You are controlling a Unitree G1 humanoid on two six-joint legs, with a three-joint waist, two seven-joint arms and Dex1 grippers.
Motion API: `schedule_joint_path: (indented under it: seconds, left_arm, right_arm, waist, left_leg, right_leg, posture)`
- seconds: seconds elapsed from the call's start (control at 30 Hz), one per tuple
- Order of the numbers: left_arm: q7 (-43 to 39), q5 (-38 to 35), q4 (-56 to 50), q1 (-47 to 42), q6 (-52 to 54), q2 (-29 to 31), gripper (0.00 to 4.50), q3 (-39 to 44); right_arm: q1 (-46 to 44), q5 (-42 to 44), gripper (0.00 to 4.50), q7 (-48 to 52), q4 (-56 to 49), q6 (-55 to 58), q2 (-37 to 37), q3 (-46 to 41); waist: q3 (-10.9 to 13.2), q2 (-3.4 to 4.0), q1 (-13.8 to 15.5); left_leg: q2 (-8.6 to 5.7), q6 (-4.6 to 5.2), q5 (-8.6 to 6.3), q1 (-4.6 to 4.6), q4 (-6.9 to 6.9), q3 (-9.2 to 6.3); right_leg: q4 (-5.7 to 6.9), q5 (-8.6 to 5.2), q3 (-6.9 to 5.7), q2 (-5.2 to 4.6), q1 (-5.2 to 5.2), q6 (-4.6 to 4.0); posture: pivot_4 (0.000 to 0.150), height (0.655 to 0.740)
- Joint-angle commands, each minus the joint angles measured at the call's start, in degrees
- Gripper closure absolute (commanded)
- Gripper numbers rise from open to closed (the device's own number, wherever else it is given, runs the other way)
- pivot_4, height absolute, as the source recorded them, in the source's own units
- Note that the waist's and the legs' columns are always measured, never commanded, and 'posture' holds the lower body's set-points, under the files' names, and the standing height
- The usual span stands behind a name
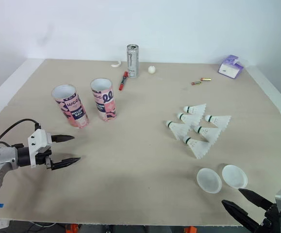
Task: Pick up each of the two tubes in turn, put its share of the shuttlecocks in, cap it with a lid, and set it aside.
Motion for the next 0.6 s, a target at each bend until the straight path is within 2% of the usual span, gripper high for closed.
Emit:
schedule_joint_path:
  seconds: [0.03,0.6]
  left_arm:
    - [-0.22,-0.18,0.15,-0.78,-1.44,0.57,0.00,0.97]
    - [-2.41,-1.00,1.08,-1.00,-3.06,-0.12,0.00,0.54]
  right_arm:
    - [-0.08,0.19,0.03,0.51,0.17,-0.82,-0.39,-1.62]
    - [-1.44,0.03,0.03,0.50,0.40,-1.40,-0.36,-1.30]
  waist:
    - [0.00,0.00,0.00]
    - [0.00,0.00,0.00]
  left_leg:
    - [0.00,0.00,0.00,0.00,0.00,0.00]
    - [-0.01,0.00,0.00,0.00,0.00,0.00]
  right_leg:
    - [0.00,0.00,0.00,0.00,0.00,0.00]
    - [0.00,0.00,0.00,0.01,0.01,0.00]
  posture:
    - [0.150,0.7400]
    - [0.150,0.7400]
